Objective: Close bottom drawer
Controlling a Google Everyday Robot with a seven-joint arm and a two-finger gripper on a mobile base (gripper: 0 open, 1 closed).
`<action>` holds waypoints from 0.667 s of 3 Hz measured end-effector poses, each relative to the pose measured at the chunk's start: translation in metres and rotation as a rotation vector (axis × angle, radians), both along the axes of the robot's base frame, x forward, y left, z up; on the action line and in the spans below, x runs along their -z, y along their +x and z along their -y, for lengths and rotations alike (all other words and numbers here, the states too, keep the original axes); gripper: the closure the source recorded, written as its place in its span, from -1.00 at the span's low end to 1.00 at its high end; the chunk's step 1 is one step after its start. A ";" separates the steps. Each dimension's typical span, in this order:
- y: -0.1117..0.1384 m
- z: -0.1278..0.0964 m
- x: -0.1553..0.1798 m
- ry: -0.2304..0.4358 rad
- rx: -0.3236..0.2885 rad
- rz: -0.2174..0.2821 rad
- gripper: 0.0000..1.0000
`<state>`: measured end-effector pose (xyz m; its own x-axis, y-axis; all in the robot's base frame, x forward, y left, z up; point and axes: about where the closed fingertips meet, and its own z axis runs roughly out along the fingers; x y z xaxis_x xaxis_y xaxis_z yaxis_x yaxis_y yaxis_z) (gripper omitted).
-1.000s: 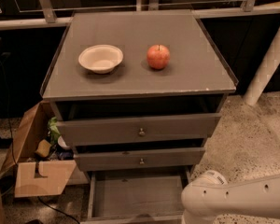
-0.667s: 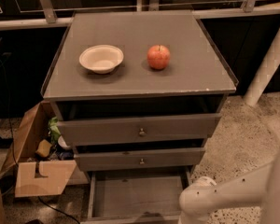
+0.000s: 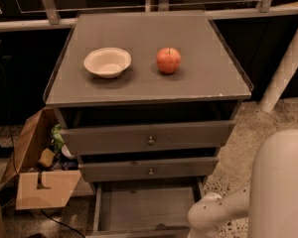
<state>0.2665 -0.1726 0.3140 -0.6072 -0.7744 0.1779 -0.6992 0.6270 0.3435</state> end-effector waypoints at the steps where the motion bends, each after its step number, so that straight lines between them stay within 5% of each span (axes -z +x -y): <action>1: -0.002 -0.001 0.005 0.000 -0.005 -0.015 1.00; 2: 0.010 0.003 0.037 0.004 0.065 -0.018 1.00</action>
Offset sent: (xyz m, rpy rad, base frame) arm 0.0369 -0.0024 -0.1055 0.0252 0.0315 -0.2023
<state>0.2766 -0.1757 0.2770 -0.6531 -0.7340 0.1863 -0.6507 0.6698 0.3578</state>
